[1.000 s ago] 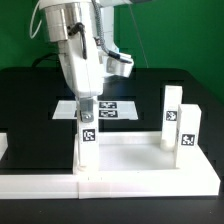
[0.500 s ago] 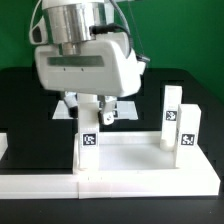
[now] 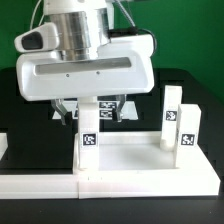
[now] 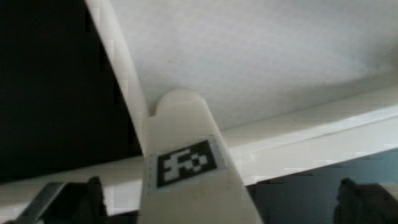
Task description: Assemble desk
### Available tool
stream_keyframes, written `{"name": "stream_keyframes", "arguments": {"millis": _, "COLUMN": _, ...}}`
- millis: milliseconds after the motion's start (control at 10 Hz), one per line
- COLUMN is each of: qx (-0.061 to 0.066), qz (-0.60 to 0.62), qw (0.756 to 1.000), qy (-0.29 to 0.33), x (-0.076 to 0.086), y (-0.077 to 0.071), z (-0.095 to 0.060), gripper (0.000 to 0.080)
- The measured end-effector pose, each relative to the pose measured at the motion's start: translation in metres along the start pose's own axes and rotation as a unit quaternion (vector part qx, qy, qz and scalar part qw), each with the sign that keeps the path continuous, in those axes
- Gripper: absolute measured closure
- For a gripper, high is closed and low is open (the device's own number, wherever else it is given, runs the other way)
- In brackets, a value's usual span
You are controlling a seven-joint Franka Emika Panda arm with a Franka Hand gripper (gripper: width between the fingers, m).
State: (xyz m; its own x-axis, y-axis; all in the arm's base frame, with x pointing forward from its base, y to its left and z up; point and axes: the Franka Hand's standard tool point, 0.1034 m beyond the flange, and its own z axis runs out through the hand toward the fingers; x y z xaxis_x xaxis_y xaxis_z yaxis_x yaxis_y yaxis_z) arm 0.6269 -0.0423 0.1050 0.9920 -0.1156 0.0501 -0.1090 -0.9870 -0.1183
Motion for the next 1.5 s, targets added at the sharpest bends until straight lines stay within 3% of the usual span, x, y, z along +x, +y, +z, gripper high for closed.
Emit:
{"name": "stream_keyframes", "arguments": {"millis": 100, "qx": -0.001, "qz": -0.086, "qw": 0.996, "qy": -0.012, "x": 0.0074, "y": -0.0017, "z": -0.0028, "gripper": 0.015}}
{"name": "stream_keyframes", "arguments": {"millis": 300, "qx": -0.001, "qz": -0.042, "qw": 0.999, "qy": -0.007, "x": 0.0072, "y": -0.0007, "z": -0.0004, "gripper": 0.015}}
{"name": "stream_keyframes", "arguments": {"millis": 400, "qx": -0.001, "qz": -0.042, "qw": 0.999, "qy": -0.007, "x": 0.0072, "y": -0.0007, "z": -0.0004, "gripper": 0.0278}}
{"name": "stream_keyframes", "arguments": {"millis": 500, "qx": -0.001, "qz": -0.001, "qw": 1.0, "qy": -0.007, "x": 0.0072, "y": -0.001, "z": -0.0003, "gripper": 0.0278}}
{"name": "stream_keyframes", "arguments": {"millis": 600, "qx": -0.003, "qz": 0.033, "qw": 0.999, "qy": -0.006, "x": 0.0076, "y": 0.0018, "z": -0.0008, "gripper": 0.0416}}
{"name": "stream_keyframes", "arguments": {"millis": 700, "qx": -0.006, "qz": 0.082, "qw": 0.997, "qy": -0.006, "x": 0.0075, "y": 0.0053, "z": -0.001, "gripper": 0.05}}
{"name": "stream_keyframes", "arguments": {"millis": 800, "qx": -0.01, "qz": 0.151, "qw": 0.989, "qy": -0.005, "x": 0.0077, "y": 0.005, "z": -0.0016, "gripper": 0.05}}
{"name": "stream_keyframes", "arguments": {"millis": 1000, "qx": -0.013, "qz": 0.287, "qw": 0.958, "qy": -0.003, "x": 0.0075, "y": 0.0042, "z": -0.0013, "gripper": 0.0501}}
{"name": "stream_keyframes", "arguments": {"millis": 1200, "qx": -0.005, "qz": 0.491, "qw": 0.871, "qy": 0.001, "x": 0.0066, "y": 0.0008, "z": 0.001, "gripper": 0.0501}}
{"name": "stream_keyframes", "arguments": {"millis": 1300, "qx": 0.007, "qz": 0.559, "qw": 0.829, "qy": -0.001, "x": 0.0069, "y": -0.0002, "z": 0.0014, "gripper": 0.0502}}
{"name": "stream_keyframes", "arguments": {"millis": 1400, "qx": 0.012, "qz": 0.589, "qw": 0.808, "qy": -0.002, "x": 0.0067, "y": -0.0002, "z": 0.002, "gripper": 0.0502}}
{"name": "stream_keyframes", "arguments": {"millis": 1500, "qx": 0.011, "qz": 0.584, "qw": 0.812, "qy": -0.003, "x": 0.0062, "y": -0.0006, "z": 0.0024, "gripper": 0.0502}}
